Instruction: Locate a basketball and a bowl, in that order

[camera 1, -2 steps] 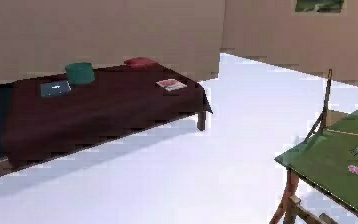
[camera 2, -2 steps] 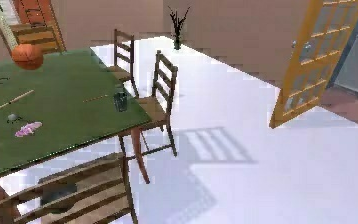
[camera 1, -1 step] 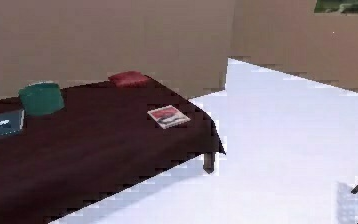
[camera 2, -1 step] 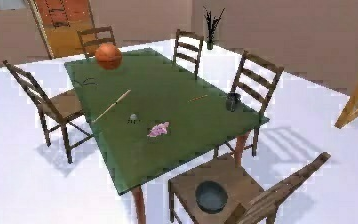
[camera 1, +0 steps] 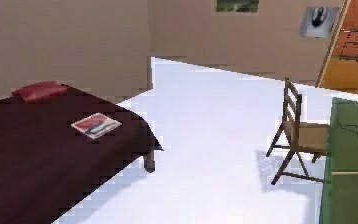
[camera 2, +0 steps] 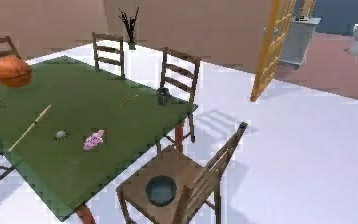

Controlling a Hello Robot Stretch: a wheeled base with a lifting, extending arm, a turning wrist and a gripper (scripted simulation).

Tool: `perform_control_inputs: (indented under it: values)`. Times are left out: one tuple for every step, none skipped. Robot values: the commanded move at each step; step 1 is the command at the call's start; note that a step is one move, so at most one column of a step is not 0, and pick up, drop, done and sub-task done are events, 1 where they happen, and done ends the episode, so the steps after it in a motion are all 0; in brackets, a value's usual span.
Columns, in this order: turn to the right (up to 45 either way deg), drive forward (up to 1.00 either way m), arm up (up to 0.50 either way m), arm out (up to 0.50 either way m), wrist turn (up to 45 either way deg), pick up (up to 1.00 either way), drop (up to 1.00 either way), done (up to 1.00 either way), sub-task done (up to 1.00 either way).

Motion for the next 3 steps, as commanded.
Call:
perform_control_inputs:
  values:
    - [0.0,0.50,0.00,0.00,0.0,0.00,0.00,0.00,0.00]
    - [33.0,0.00,0.00,0.00,0.0,0.00,0.00,0.00,0.00]
    - [0.0,0.45,0.00,0.00,0.0,0.00,0.00,0.00,0.00]
